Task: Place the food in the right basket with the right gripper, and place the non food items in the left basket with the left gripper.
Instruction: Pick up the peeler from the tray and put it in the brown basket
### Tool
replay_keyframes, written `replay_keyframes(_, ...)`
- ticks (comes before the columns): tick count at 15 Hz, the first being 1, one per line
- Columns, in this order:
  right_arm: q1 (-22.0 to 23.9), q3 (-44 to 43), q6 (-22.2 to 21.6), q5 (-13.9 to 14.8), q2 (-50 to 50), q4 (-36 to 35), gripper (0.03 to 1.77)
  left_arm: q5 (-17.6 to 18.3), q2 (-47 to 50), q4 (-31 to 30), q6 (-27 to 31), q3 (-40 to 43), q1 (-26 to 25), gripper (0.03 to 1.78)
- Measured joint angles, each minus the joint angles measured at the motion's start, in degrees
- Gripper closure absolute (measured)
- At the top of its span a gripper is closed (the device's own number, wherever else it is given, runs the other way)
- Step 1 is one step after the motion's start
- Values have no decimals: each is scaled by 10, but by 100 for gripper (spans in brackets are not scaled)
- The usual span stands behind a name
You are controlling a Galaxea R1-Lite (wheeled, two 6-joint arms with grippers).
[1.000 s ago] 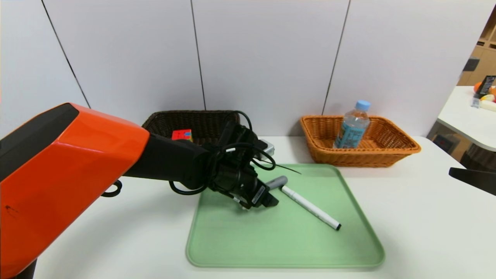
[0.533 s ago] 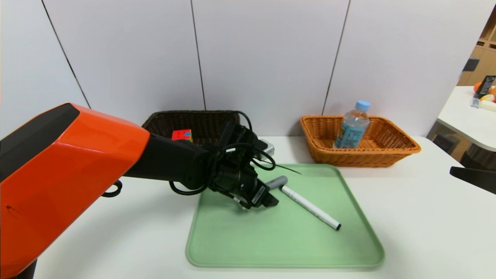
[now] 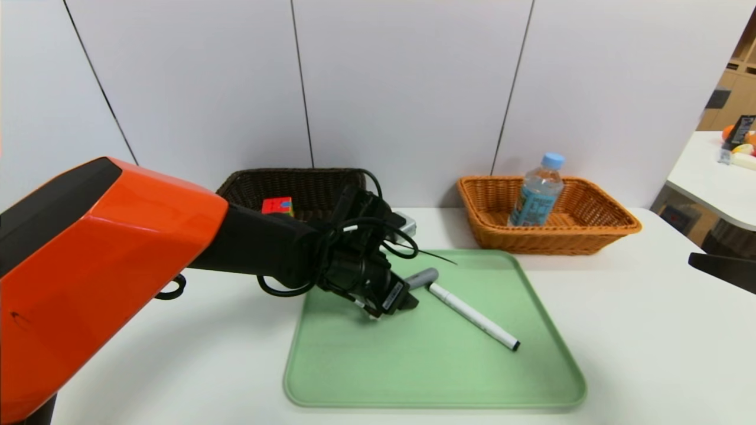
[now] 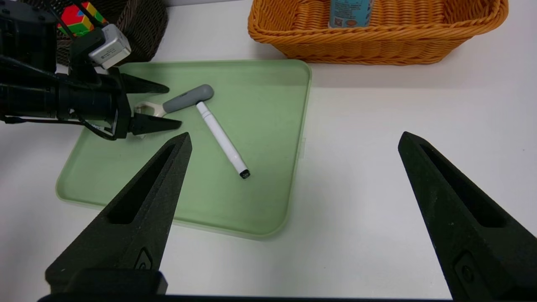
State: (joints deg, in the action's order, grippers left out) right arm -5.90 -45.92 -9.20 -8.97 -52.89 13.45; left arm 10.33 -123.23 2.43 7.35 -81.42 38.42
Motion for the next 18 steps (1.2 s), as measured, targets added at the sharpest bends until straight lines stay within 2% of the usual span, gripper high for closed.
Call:
replay_keyframes(2,0,0,0,0,1,0,10,1,0,1,-2,-1,1,75)
replay_keyframes(5,-1,0,1,0,1,0,10,1,0,0,-10,-1,1,103)
replay_keyframes(6,-1,0,1,0,1,0,10,1,-1,0,-12,-1,1,126)
replay_keyframes(7,-1,0,1,0,2,0,10,2,-1,-1,-15,-2,1,156)
replay_keyframes(15,0,-1,1,0,6,3,10,0,4,-15,-21,5,0,156)
replay_keyframes(18,0,2,1,0,8,7,10,-2,23,-11,-25,20,15,156)
